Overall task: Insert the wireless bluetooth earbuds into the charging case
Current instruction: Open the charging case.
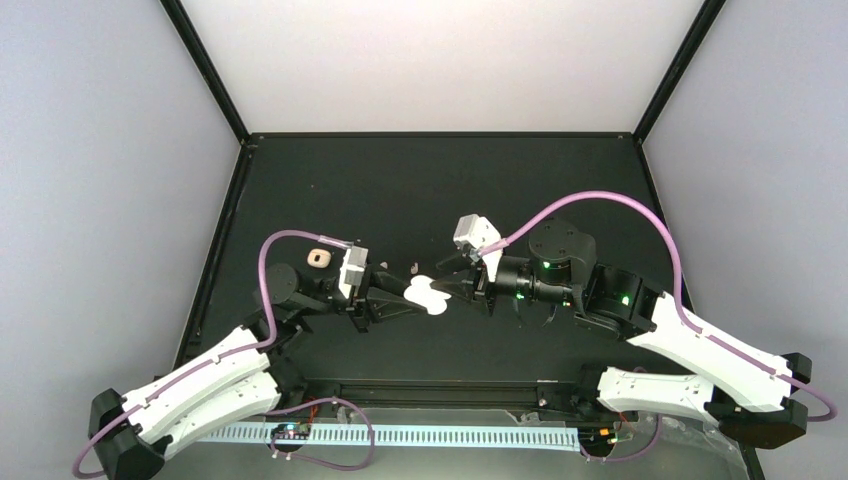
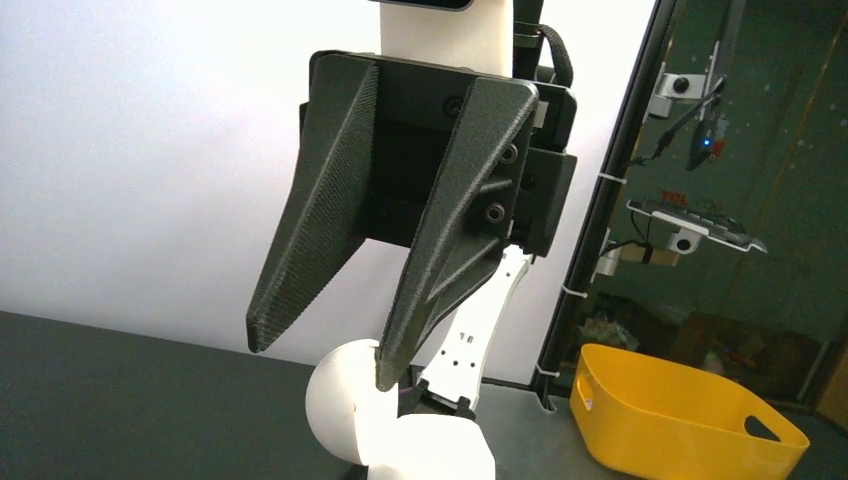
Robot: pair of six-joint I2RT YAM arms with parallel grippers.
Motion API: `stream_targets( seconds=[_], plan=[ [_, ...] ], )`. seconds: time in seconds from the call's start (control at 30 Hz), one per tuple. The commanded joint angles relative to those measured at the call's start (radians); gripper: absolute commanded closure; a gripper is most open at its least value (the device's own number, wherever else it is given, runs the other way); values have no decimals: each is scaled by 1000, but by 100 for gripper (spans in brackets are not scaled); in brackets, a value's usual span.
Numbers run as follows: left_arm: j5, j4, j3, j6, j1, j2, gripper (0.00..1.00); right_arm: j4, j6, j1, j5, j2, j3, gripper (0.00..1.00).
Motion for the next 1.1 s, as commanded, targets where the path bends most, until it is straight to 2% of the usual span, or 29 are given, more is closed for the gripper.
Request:
stream_targets(
  seconds=[0.0, 0.17, 0.4, 0.53, 0.67, 0.73, 0.87, 1.07],
  plan=[
    [34, 59, -4, 39, -3, -38, 98, 16, 3, 1, 28, -7, 21, 68],
    [35, 56, -14, 58, -3, -68, 99, 11, 12, 1, 47, -1, 24, 58],
    [-50, -20, -26, 94, -2, -109, 98, 56, 57, 1, -30, -44, 35, 44],
    [-106, -44, -44, 104, -2, -138, 98, 77, 93, 1, -21, -66, 47, 38],
    [-161, -105, -50, 137, -2, -186, 98, 97, 176, -19, 172, -89, -13, 37],
    [-184, -138, -51, 151, -3, -224, 98, 101, 268, -99, 224, -84, -75, 37],
    [-204, -184, -57, 171, -2, -274, 98, 181, 437, -307, 174, -74, -273, 40],
    [-200, -208, -67, 204, -3, -303, 98, 301, 508, -413, 193, 94, -445, 48]
  ],
)
